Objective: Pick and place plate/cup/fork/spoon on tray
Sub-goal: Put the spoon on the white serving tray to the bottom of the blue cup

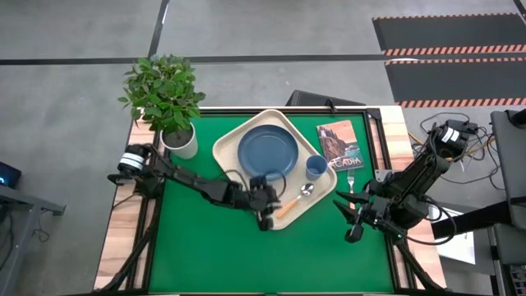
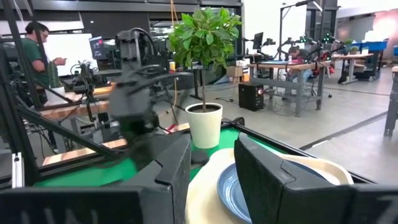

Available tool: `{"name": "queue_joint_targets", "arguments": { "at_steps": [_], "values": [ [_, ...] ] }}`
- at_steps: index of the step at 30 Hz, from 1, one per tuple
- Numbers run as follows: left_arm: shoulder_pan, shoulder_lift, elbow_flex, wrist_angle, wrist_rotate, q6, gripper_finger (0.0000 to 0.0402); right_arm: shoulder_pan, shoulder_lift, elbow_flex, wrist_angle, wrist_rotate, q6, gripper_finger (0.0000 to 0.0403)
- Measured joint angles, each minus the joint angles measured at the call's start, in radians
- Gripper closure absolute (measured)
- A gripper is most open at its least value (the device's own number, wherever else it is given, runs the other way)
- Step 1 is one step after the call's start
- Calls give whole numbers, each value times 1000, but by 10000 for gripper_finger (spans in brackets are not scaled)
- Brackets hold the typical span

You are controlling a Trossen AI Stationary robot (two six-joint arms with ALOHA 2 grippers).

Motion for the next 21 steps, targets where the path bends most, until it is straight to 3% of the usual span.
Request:
{"name": "queue_joint_targets", "arguments": {
  "at_steps": [5,13,18,21],
  "values": [
    [-69,21,-6,31,-42,34,337,0,0,0,-4,0,7,291],
    [-83,46,-11,47,-60,-10,332,0,1,0,-47,0,57,292],
    [-85,112,-12,124,-57,64,291,0,1,0,-48,0,59,298],
    [-86,158,-13,156,-132,87,255,0,1,0,-49,0,59,301]
  ]
}}
